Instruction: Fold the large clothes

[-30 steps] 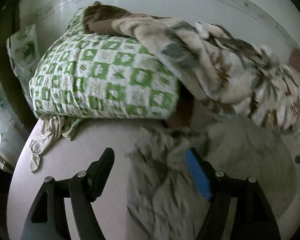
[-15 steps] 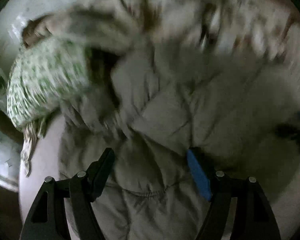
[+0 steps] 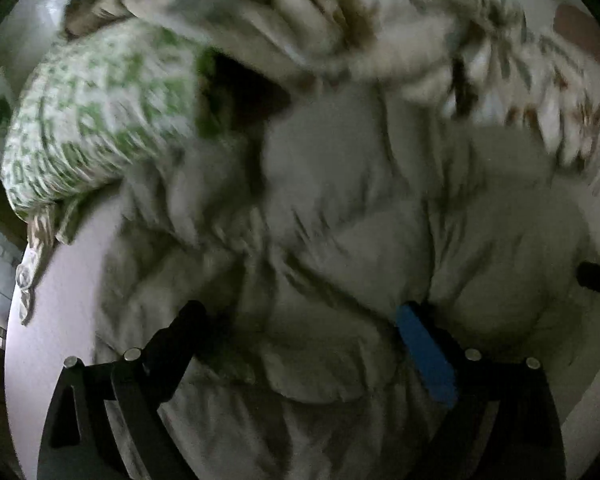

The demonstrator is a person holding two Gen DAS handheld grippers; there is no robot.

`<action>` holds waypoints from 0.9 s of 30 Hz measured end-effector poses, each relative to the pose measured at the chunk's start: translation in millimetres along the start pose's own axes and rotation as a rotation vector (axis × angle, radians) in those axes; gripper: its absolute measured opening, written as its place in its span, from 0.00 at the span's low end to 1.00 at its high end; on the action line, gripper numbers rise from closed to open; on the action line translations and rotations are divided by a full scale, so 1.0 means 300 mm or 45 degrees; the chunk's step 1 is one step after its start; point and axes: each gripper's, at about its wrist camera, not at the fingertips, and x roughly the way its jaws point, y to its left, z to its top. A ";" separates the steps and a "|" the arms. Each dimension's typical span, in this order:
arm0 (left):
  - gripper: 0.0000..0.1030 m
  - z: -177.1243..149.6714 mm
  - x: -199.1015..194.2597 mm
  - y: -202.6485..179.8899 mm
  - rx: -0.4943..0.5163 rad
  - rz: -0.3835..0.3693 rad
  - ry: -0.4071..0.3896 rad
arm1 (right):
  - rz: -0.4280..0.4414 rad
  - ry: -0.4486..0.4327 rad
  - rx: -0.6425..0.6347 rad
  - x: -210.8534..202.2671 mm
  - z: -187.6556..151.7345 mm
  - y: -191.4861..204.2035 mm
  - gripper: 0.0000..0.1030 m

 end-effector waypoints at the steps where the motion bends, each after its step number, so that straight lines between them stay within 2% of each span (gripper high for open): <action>1: 0.94 0.019 -0.008 0.013 -0.019 0.002 -0.009 | 0.007 -0.030 -0.003 -0.026 0.023 0.011 1.00; 6: 0.94 0.106 0.074 0.012 -0.013 0.090 0.049 | -0.014 -0.034 0.071 0.020 0.126 0.048 1.00; 9: 0.95 0.106 0.163 0.030 -0.001 0.132 0.108 | 0.002 0.043 0.146 0.115 0.141 0.058 1.00; 11: 0.95 0.086 0.208 0.034 -0.006 0.123 0.152 | -0.011 0.068 0.129 0.164 0.144 0.058 1.00; 12: 0.95 0.082 0.208 0.041 -0.013 0.113 0.143 | -0.007 0.072 0.124 0.179 0.136 0.054 1.00; 16: 0.95 0.073 0.166 0.060 0.002 0.126 0.118 | -0.014 0.087 0.118 0.158 0.144 0.049 1.00; 20: 0.95 0.025 0.075 0.102 0.006 0.139 0.079 | -0.020 0.034 0.095 0.087 0.159 0.051 1.00; 23: 0.95 -0.026 -0.001 0.150 -0.009 0.121 0.049 | -0.004 0.021 0.064 0.007 0.111 0.033 1.00; 27: 0.95 -0.091 -0.103 0.212 -0.022 0.129 0.006 | -0.038 -0.005 0.022 -0.085 0.025 -0.012 1.00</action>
